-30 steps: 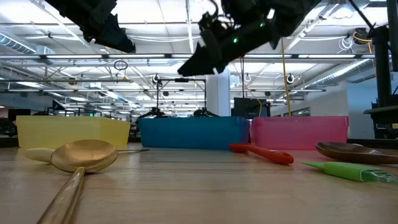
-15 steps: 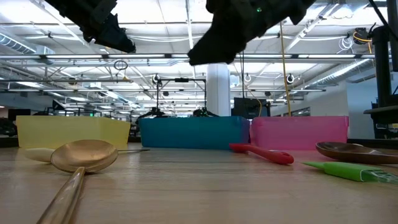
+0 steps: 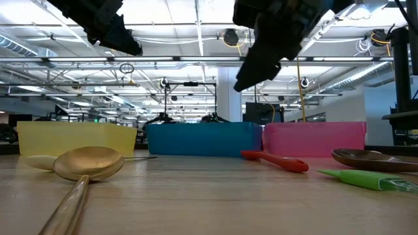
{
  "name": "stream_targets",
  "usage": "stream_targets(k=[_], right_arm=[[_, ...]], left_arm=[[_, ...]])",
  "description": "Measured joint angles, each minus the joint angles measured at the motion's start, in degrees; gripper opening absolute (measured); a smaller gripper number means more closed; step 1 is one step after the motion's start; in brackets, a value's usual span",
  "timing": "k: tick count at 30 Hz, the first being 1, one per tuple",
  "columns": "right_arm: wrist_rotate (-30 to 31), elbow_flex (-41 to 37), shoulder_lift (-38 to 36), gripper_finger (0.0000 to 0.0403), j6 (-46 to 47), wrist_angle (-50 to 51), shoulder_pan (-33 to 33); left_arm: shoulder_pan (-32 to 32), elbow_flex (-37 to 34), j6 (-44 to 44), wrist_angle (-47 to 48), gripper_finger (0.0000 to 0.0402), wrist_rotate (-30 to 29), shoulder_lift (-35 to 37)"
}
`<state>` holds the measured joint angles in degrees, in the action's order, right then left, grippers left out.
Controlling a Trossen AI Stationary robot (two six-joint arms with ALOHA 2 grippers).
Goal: Pick & Place Kitchen Items
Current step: Put the green spatula into the blue bin
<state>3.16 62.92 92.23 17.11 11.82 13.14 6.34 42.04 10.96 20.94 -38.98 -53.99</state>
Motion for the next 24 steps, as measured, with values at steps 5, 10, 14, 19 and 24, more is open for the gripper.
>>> stream_targets(k=[5,10,14,19,24], right_arm=[[0.02,0.0,0.0,0.0174,7.17,1.7,3.06],[1.92,0.0,0.0,0.0175,12.23,1.85,6.59],[4.41,0.0,0.02,0.0174,16.58,2.02,9.23],[7.16,0.0,0.02,0.0175,25.49,3.69,12.05],[10.84,0.0,0.02,0.0176,28.65,6.59,15.09]], left_arm=[[-0.01,0.0,0.22,0.01,0.0134,0.04,0.01],[0.01,0.0,0.28,0.01,0.0134,0.11,-0.01],[0.01,0.0,0.31,-0.02,0.0134,0.11,-0.01],[0.01,0.0,0.33,-0.09,0.0134,0.11,-0.01],[0.01,0.0,0.1,-0.15,0.0134,0.09,0.01]])
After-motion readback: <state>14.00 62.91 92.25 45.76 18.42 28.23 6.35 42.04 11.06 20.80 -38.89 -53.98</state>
